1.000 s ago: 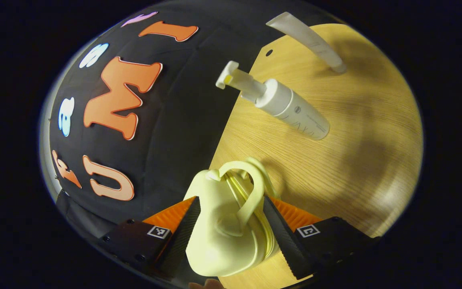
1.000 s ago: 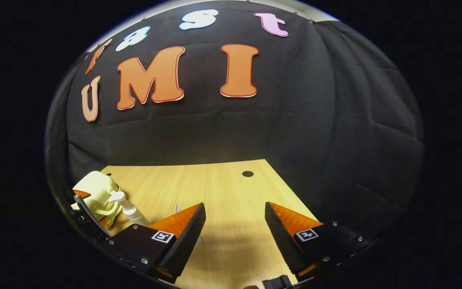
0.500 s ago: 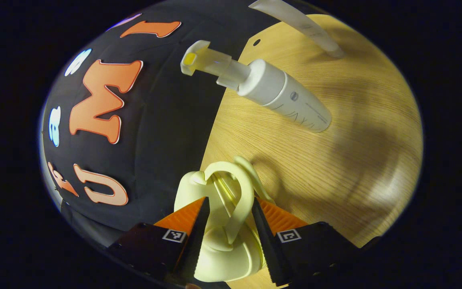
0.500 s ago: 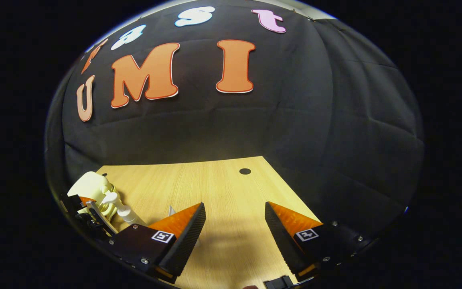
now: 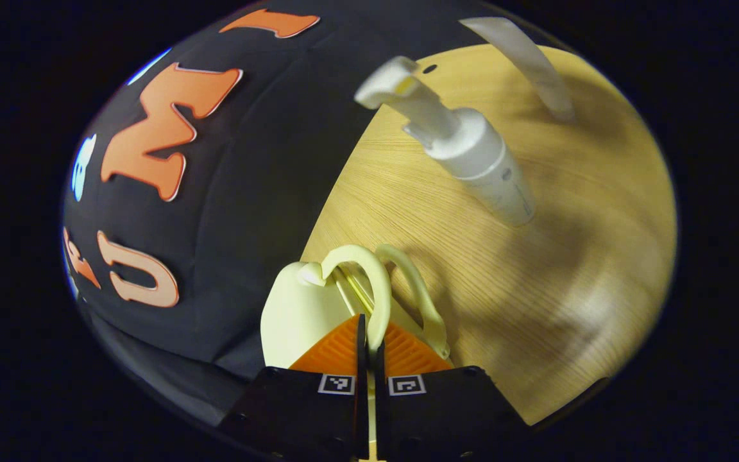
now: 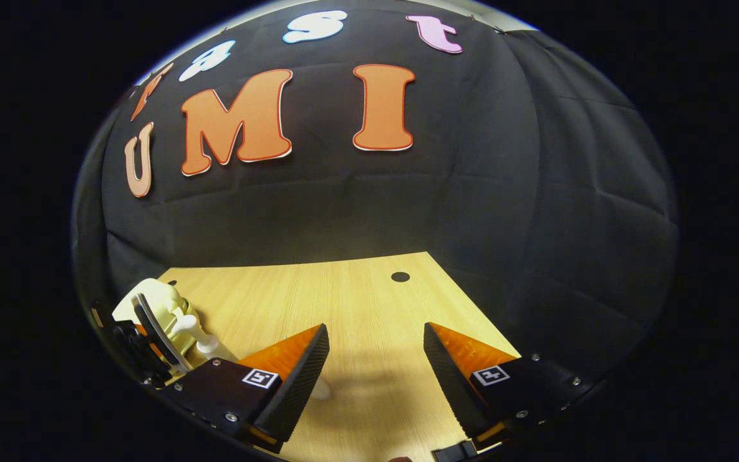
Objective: First open the suitcase, pack the skin care products into it, and then close the suitcase.
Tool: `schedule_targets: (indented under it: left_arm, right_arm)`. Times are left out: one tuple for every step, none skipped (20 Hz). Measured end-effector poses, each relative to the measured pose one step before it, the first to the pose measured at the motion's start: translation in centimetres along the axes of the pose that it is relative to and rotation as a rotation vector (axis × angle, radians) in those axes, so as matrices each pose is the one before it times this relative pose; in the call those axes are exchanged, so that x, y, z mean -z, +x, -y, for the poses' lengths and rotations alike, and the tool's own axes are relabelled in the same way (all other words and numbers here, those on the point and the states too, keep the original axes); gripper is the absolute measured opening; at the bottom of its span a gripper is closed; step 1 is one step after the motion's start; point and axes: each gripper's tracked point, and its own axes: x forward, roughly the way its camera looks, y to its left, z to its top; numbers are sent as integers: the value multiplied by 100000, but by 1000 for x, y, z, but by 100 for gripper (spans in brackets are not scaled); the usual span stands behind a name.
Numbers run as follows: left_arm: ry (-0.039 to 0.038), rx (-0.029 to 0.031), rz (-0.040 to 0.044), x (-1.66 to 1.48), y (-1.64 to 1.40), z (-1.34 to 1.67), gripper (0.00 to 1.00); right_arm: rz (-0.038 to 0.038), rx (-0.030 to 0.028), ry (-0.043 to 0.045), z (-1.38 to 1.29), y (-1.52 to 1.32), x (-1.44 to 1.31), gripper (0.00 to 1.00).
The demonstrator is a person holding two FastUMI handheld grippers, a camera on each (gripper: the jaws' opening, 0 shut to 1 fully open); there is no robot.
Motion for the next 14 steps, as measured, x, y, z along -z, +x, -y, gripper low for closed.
schedule_targets:
  left_arm:
    - [-2788, 520, 830, -396, -278, -743, 5]
    - [-2458, 832, 632, -376, -680, -824, 2]
    - [-3956, 1553, 1380, -262, -459, -947, 2]
    - [-4131, 2136, 770, 158, -357, -410, 4]
    - [-4414, 2411, 712, -88, -339, -690, 2]
    - [-3064, 1931, 944, -281, -255, -998, 2]
    - [-2082, 328, 1706, -298, -302, -1083, 1]
    - [-1510, -115, 1685, -161, -658, -766, 1]
    - [-1845, 307, 754, -108, -486, -836, 1]
    - [-3954, 1009, 126, 57, -390, -805, 1]
    - [-5097, 2705, 1049, -223, -395, -711, 1]
    - [-5241, 2377, 776, -70, -528, -871, 4]
    - [-4610, 1753, 1088, -202, -684, -946, 2]
    - [-4031, 1212, 1213, 131, 90, -641, 2]
  right_arm:
    - [194, -862, -78, -305, -7, -142, 95]
    - [312, -569, -284, -390, 56, -271, 94]
    - [695, -582, -446, -565, 146, -345, 95]
    - [459, 274, -448, -461, -43, -425, 95]
    - [299, -138, 338, -549, -250, -390, 94]
    - [1327, -261, 867, -711, -251, -661, 95]
    - [1430, -386, 806, -780, -338, -728, 95]
    - [870, -519, 194, -917, -273, -631, 95]
    - [816, -139, -223, -795, -104, -549, 95]
    - [1051, 40, -180, -834, -47, -610, 95]
    - [1292, 100, 57, -808, -72, -727, 95]
    - [1372, 171, 108, -854, -160, -661, 95]
    - [1299, 380, 50, -848, -151, -643, 94]
    - [969, 319, 251, -944, -174, -470, 94]
